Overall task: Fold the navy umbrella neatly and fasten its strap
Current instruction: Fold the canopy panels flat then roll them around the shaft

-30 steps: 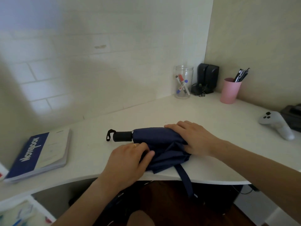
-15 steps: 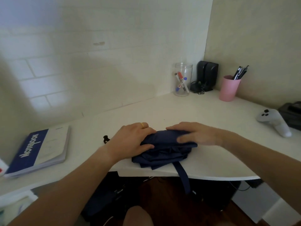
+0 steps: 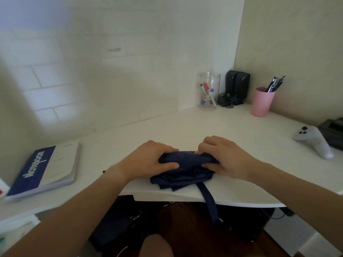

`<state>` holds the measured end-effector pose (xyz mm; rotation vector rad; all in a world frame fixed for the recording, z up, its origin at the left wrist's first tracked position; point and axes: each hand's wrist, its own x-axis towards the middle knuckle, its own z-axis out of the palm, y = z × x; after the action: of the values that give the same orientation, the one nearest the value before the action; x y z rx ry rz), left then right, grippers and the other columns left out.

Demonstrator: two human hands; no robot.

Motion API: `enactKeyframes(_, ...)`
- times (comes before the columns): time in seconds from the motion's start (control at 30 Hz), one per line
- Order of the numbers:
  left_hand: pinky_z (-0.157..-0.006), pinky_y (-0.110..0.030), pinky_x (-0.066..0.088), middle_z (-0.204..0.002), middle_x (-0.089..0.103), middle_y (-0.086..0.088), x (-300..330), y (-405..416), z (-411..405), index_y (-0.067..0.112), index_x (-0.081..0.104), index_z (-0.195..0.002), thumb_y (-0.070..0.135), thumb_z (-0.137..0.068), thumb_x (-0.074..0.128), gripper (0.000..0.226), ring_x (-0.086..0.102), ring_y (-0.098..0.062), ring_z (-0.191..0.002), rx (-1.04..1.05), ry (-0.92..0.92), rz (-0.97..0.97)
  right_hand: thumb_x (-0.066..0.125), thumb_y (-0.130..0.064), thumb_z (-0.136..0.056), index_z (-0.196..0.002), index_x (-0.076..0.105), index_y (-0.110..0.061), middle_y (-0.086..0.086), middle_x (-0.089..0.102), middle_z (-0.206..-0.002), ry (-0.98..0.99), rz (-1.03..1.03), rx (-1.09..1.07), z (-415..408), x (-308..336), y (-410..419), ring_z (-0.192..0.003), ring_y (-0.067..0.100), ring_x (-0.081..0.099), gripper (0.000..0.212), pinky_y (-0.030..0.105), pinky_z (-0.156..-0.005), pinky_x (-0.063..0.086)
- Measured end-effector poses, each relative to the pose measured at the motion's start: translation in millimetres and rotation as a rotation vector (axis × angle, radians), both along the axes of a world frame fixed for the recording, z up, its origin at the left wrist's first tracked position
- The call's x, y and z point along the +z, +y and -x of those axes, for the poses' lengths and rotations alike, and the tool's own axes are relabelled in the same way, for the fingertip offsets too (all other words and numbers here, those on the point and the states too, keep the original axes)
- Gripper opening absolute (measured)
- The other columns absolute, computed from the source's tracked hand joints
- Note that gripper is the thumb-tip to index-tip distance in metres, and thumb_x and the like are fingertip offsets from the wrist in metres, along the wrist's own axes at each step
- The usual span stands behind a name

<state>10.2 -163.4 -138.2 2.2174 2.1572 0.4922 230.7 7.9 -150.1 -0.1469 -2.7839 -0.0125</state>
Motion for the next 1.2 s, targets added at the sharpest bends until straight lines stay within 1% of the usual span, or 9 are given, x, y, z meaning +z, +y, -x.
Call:
enactKeyframes(0.07, -0.083, -0.03, 0.052, -0.113, 0.073, 0.01, -8.2, -7.0, -4.5, 0.031, 0.064, -0.133, 0.053, -0.092, 0.065, 0.047, 0.066, -0.012, -0.097, -0.029, 0.125, -0.128, 0.074, -0.035, -0.077, -0.109, 0.054, -0.03, -0.005, 0.053, -0.105, -0.037, 0.057, -0.001, 0.0, 5.1, -0.5, -0.092, 0.018, 0.052, 0.038, 0.033, -0.078, 0.046)
enactKeyframes(0.17, -0.072, -0.033, 0.054, -0.105, 0.068, 0.004, -23.7, -16.0, -11.0, 0.023, 0.068, -0.12, 0.047, -0.087, 0.071, 0.04, 0.065, -0.017, -0.09, -0.05, 0.225, -0.299, 0.078, -0.039, -0.079, -0.106, 0.059, -0.035, -0.01, 0.061, -0.108, -0.128, 0.552, -0.023, 1.8, 20.4, 2.6, -0.097, 0.01, 0.061, 0.033, 0.033, -0.084, 0.054)
enactKeyframes(0.23, -0.069, -0.036, 0.053, -0.102, 0.065, -0.001, -31.2, -15.4, -17.3, 0.018, 0.068, -0.11, 0.036, -0.085, 0.073, 0.031, 0.063, -0.021, -0.086, -0.059, 0.291, -0.389, 0.076, -0.039, -0.083, -0.114, 0.059, -0.034, -0.009, 0.068, -0.113, -0.182, 0.669, -0.057, 3.7, 24.0, 7.6, -0.099, 0.009, 0.067, 0.036, 0.037, -0.089, 0.057)
enactKeyframes(0.33, -0.072, -0.037, 0.053, -0.106, 0.064, -0.002, -33.3, -14.3, -21.4, 0.018, 0.067, -0.106, 0.033, -0.085, 0.074, 0.026, 0.06, -0.022, -0.088, -0.08, 0.255, -0.391, 0.078, -0.038, -0.08, -0.117, 0.066, -0.029, -0.01, 0.072, -0.108, -0.196, 0.498, -0.066, 6.6, 20.3, 9.6, -0.096, 0.007, 0.067, 0.04, 0.029, -0.086, 0.055)
enactKeyframes(0.5, -0.083, -0.024, 0.051, -0.11, 0.06, 0.018, 0.6, -7.2, -16.0, 0.039, 0.063, -0.105, 0.062, -0.081, 0.073, 0.034, 0.058, -0.001, -0.097, 0.062, -0.176, -0.025, 0.076, -0.04, -0.078, -0.103, 0.063, -0.027, -0.014, 0.061, -0.095, -0.031, 0.217, -0.052, 3.4, 0.7, 1.3, -0.084, 0.011, 0.056, 0.031, 0.034, -0.076, 0.049)
enactKeyframes(0.63, -0.084, -0.03, 0.056, -0.111, 0.072, 0.01, 3.4, 10.7, -13.0, 0.026, 0.069, -0.118, 0.059, -0.079, 0.079, 0.052, 0.065, -0.011, -0.093, 0.141, -0.146, 0.223, 0.076, -0.036, -0.079, -0.103, 0.062, -0.023, -0.006, 0.063, -0.1, 0.102, 0.069, -0.03, -5.5, -13.4, -8.5, -0.089, 0.017, 0.056, 0.031, 0.035, -0.073, 0.05)
enactKeyframes(0.83, -0.089, -0.037, 0.052, -0.111, 0.068, 0.008, -13.5, 5.1, -13.0, 0.029, 0.066, -0.119, 0.063, -0.081, 0.073, 0.052, 0.061, -0.013, -0.098, 0.162, -0.098, 0.141, 0.075, -0.043, -0.079, -0.122, 0.063, -0.031, -0.012, 0.06, -0.13, 0.274, 0.29, -0.274, -23.6, -26.4, -46.4, -0.118, 0.01, 0.055, 0.047, 0.032, -0.099, 0.051)
enactKeyframes(1.0, -0.091, -0.037, 0.05, -0.113, 0.067, 0.006, -23.1, 6.5, -16.0, 0.028, 0.064, -0.12, 0.063, -0.082, 0.072, 0.053, 0.061, -0.016, -0.101, 0.229, -0.12, 0.029, 0.068, -0.073, -0.067, -0.112, 0.069, -0.024, -0.008, 0.065, -0.117, 0.273, 0.094, -0.458, -51.1, -47.9, -103.2, -0.105, 0.018, 0.061, 0.067, 0.034, -0.084, 0.057)
enactKeyframes(1.2, -0.089, -0.039, 0.053, -0.11, 0.069, 0.006, -20.7, 12.1, -20.3, 0.029, 0.065, -0.115, 0.063, -0.079, 0.075, 0.051, 0.062, -0.015, -0.096, 0.283, -0.165, 0.03, 0.096, -0.009, -0.049, -0.09, 0.08, -0.014, -0.004, 0.072, -0.09, 0.336, 0.037, -0.344, -47.9, -69.4, -113.7, -0.085, 0.013, 0.059, 0.044, 0.025, -0.07, 0.06)
